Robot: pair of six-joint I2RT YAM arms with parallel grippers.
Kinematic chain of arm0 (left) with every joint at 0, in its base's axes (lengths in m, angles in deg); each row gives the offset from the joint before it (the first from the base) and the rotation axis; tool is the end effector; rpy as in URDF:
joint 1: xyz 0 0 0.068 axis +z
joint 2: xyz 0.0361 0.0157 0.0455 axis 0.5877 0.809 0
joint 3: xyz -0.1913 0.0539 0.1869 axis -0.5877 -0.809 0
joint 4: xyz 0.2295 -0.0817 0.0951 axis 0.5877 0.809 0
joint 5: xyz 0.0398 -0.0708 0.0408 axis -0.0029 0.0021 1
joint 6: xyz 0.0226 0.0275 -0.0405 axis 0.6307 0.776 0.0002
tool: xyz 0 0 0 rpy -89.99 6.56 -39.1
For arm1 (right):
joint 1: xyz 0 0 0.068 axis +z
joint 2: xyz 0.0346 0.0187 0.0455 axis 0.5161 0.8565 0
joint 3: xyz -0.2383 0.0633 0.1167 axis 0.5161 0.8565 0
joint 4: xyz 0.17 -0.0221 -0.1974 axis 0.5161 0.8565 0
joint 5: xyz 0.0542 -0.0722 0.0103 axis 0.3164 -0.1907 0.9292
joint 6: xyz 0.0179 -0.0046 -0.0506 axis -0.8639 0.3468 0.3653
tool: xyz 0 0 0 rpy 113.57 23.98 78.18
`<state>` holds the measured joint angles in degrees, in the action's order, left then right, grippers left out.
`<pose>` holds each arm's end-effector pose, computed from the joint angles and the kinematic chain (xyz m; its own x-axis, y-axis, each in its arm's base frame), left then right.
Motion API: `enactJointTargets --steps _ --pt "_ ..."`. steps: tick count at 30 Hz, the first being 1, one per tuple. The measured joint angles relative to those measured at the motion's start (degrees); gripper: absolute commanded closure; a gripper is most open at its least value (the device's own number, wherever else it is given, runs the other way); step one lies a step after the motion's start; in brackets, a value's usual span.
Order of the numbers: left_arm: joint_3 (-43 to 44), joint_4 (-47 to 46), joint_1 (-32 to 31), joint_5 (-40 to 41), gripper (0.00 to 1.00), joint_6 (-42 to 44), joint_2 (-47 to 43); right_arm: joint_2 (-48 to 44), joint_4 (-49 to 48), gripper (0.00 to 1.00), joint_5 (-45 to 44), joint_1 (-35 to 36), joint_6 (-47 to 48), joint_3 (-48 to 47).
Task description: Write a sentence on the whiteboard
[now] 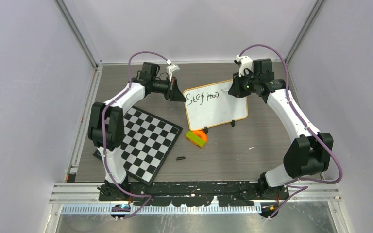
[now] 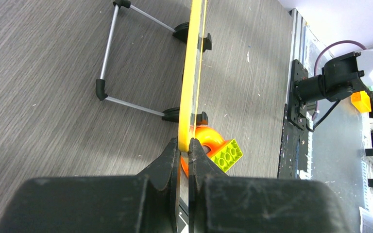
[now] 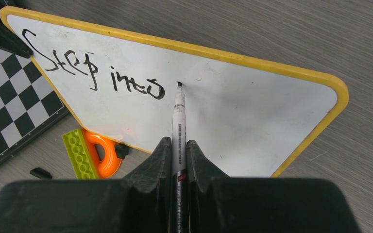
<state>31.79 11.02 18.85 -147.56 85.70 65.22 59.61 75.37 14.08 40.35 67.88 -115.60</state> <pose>0.3964 -0.1548 0.2480 -0.6342 0.2177 -0.7419 0.7692 0.2749 -0.5769 0.3263 0.0672 0.3264 -0.5890 -0.2126 -0.7797 -0.5125 0.8442 0.1569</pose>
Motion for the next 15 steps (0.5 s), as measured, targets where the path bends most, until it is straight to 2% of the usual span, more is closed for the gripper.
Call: enactJointTargets --steps 15 --pt "0.1 0.2 -0.3 0.0 1.0 0.0 0.0 0.0 0.8 1.0 -0.8 0.0 0.6 1.2"
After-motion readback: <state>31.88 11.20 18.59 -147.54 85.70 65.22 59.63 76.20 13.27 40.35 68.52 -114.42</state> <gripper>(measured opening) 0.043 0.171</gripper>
